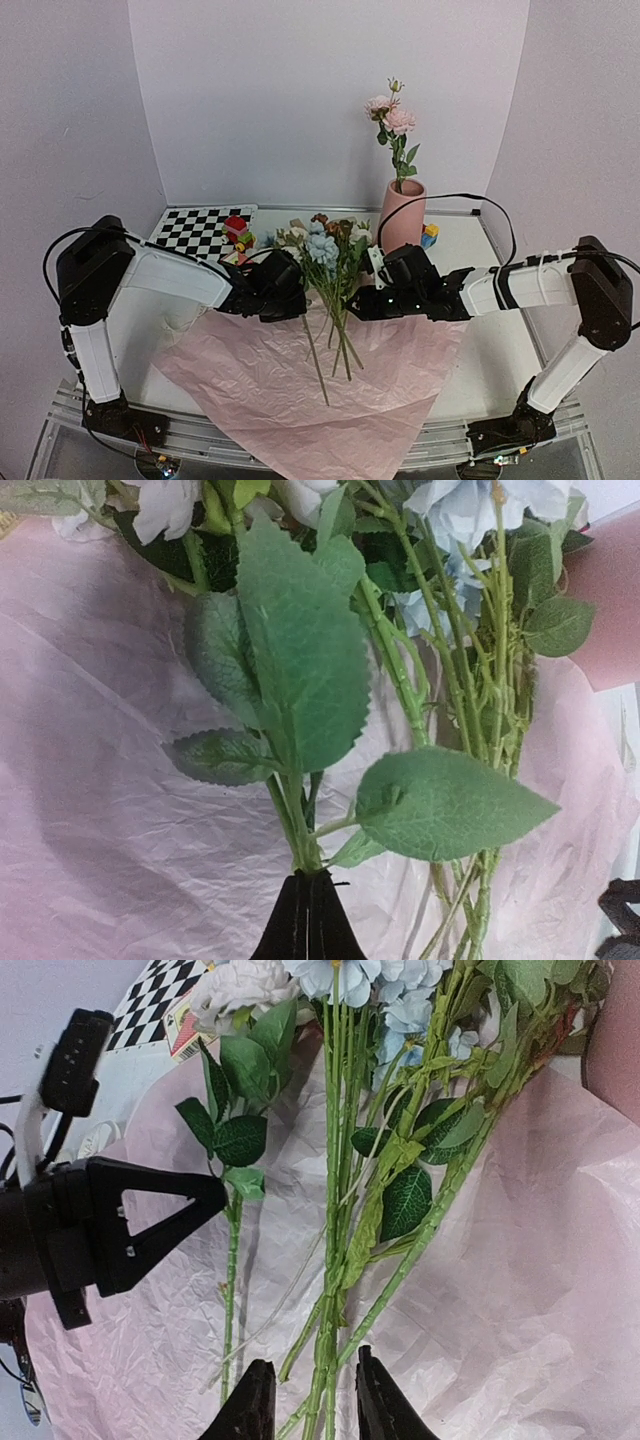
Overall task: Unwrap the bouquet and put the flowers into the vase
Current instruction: Insert the fake flower into the vase.
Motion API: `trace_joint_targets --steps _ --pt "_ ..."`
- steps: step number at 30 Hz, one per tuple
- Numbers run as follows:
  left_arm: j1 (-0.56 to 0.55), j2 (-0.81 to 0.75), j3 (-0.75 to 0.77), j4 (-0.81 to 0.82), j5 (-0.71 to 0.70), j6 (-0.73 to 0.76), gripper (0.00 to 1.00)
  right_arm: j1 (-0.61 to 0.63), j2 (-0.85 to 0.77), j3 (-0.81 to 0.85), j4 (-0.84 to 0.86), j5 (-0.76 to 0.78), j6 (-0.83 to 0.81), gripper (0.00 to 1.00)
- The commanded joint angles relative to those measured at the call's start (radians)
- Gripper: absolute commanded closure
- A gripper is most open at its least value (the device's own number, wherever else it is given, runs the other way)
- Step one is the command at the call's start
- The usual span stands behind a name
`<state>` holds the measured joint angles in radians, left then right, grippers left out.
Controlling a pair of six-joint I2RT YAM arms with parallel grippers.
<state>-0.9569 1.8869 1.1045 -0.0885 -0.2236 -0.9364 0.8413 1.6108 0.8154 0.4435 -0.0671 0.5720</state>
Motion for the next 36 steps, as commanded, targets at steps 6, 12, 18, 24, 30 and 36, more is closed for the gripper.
trace_joint_targets --steps 6,12,18,24,30,36 --pt "0.007 -0.213 -0.036 -0.080 -0.035 0.065 0.98 0.005 -0.021 0.034 0.004 -0.024 -0.011 0.71" --pt "0.012 -0.258 -0.055 -0.155 -0.038 0.096 0.97 0.005 -0.006 0.054 0.004 -0.086 -0.018 0.70" --pt "0.012 -0.314 -0.125 -0.144 -0.053 0.077 0.98 0.037 0.036 0.088 0.030 -0.166 0.007 0.59" --pt "0.012 -0.378 -0.177 -0.080 -0.040 0.076 0.95 0.073 0.119 0.126 0.144 -0.275 0.132 0.41" --pt "0.012 -0.313 -0.188 -0.055 0.050 0.054 0.73 0.089 0.203 0.150 0.184 -0.275 0.221 0.40" --pt "0.012 -0.305 -0.240 -0.054 0.103 0.009 0.61 0.096 0.204 0.117 0.190 -0.231 0.236 0.42"
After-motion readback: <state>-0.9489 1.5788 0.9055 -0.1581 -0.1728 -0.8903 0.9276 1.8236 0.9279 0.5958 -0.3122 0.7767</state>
